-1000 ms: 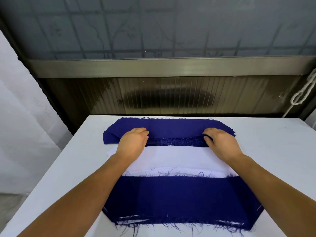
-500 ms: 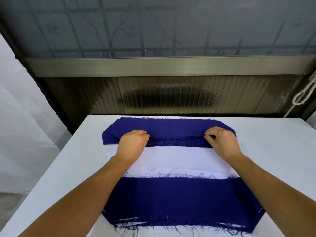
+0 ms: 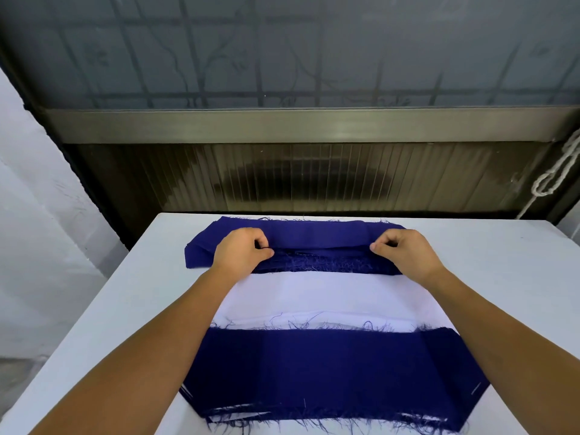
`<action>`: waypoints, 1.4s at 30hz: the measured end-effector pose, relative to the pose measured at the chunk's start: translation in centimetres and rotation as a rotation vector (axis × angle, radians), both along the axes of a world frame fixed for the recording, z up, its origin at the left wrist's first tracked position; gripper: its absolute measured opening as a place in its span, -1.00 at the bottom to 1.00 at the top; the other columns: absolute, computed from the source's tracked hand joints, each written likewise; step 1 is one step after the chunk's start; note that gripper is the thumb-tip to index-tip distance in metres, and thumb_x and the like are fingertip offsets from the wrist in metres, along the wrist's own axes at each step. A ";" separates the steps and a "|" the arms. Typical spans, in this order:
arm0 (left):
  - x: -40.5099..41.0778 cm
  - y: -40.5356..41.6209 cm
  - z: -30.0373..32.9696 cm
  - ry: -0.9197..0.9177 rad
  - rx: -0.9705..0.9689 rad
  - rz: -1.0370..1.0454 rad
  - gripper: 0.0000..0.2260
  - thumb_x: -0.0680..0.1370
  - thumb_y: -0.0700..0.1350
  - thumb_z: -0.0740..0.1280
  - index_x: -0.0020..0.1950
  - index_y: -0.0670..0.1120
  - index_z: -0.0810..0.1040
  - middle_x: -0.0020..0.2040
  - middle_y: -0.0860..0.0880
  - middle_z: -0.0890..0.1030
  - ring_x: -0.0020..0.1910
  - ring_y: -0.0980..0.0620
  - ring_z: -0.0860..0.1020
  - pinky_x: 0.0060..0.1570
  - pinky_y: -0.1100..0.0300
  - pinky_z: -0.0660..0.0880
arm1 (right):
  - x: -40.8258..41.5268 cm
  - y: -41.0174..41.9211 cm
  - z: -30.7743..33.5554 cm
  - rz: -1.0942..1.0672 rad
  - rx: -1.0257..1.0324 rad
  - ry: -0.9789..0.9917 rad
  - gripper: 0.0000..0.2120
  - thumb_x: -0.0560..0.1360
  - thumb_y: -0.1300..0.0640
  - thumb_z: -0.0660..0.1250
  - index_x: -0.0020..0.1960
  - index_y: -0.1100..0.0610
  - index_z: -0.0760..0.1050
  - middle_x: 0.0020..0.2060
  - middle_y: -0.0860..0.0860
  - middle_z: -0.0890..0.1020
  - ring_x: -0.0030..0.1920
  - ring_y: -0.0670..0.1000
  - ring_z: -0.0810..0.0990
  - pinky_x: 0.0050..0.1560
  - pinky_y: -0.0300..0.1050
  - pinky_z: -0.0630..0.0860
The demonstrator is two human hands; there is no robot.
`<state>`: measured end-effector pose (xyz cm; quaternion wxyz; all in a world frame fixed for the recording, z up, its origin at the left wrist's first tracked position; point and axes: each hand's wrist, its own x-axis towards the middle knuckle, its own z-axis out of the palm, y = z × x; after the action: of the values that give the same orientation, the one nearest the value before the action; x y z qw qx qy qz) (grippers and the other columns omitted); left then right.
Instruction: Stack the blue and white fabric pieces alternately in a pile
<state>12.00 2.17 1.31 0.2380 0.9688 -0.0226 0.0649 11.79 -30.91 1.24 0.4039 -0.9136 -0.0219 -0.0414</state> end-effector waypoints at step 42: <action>-8.1 4.8 4.0 -0.380 0.174 -0.138 -0.85 0.52 -0.20 0.41 0.07 -0.06 0.68 -0.02 0.06 0.59 -0.07 0.07 0.54 -0.09 0.20 0.51 | -9.7 0.1 3.8 0.045 -0.169 -0.230 -0.86 0.53 0.13 0.29 -0.07 -0.12 0.49 -0.17 -0.23 0.59 -0.19 -0.13 0.53 -0.15 -0.28 0.45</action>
<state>3.89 6.92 5.36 0.1487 0.9522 -0.1387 0.2278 2.10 -30.81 5.01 0.3213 -0.9328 -0.0921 -0.1349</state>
